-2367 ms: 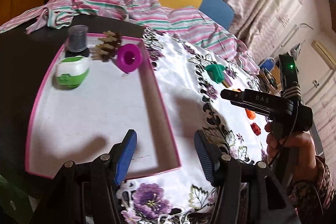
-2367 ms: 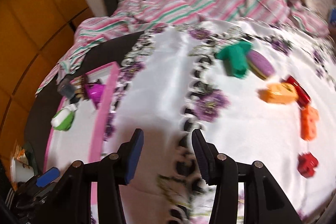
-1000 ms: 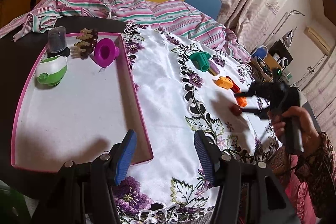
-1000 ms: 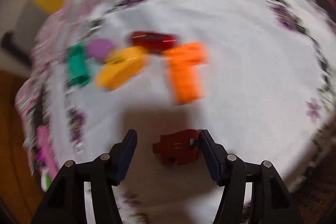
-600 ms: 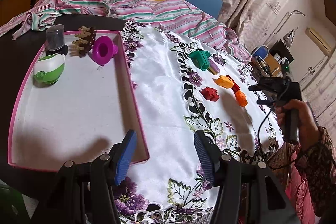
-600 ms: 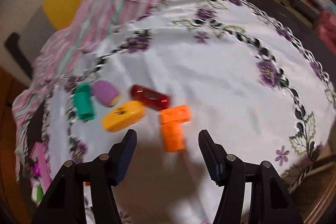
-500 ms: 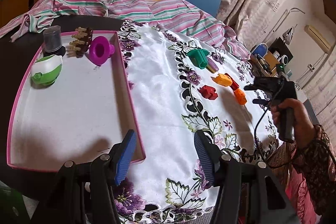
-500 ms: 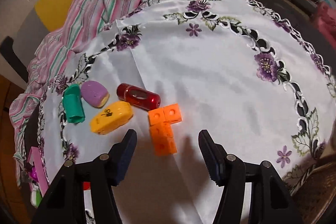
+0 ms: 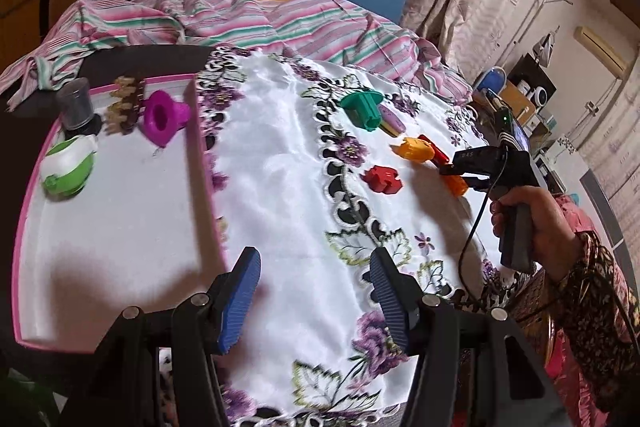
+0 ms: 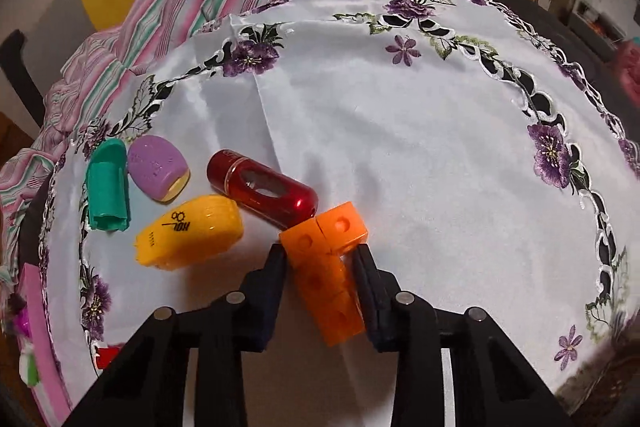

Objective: Organize rigid objects
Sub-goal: 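Grasp the orange L-block with the right tool while the left tool grasps the red puzzle piece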

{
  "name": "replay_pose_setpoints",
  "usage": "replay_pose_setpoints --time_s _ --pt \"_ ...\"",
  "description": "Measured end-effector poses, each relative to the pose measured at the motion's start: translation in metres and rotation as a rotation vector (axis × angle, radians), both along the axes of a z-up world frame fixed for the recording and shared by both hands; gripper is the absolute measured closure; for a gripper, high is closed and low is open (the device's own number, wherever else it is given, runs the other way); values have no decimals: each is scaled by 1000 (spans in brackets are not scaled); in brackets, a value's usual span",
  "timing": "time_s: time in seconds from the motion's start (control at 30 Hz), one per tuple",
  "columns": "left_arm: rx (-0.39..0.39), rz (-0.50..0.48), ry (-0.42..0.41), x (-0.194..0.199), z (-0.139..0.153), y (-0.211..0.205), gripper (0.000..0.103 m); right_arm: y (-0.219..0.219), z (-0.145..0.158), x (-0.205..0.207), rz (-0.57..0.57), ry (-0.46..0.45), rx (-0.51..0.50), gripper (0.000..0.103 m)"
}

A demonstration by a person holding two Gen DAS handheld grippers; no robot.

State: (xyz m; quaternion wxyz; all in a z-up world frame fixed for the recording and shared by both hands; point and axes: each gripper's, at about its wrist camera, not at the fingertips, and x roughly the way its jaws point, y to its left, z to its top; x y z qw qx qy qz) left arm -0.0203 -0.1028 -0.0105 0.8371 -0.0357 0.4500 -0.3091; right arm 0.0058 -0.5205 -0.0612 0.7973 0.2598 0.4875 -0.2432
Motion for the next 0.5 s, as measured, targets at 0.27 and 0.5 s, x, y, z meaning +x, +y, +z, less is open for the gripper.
replay_pose_setpoints --time_s 0.27,0.5 --pt "63 -49 -31 18 8 -51 42 28 2 -5 102 -60 130 73" --pt "115 -133 -7 38 -5 -119 41 41 -2 0 175 -99 221 73"
